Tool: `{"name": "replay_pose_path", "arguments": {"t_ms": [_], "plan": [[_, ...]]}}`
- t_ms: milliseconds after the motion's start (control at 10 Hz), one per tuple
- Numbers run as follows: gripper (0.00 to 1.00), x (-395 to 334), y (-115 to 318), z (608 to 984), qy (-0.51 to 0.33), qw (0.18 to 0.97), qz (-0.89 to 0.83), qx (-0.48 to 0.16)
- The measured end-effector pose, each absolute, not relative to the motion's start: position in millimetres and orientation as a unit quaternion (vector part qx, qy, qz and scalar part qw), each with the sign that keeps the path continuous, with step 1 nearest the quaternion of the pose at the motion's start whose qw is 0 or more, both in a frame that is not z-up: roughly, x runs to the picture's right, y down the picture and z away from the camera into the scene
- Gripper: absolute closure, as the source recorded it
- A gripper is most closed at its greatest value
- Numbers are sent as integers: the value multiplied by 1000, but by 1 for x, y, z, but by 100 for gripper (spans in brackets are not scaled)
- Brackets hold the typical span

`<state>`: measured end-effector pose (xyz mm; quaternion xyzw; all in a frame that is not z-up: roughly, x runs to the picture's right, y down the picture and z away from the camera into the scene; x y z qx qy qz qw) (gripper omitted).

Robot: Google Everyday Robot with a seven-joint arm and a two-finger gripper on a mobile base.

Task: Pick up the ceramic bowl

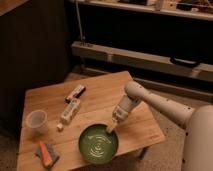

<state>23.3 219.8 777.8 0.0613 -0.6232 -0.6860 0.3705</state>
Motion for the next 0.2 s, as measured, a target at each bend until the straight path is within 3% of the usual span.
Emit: {"name": "replay_pose_path", "arguments": {"t_ms": [200], "plan": [[100, 22, 207, 757, -603, 365, -706, 69]]}}
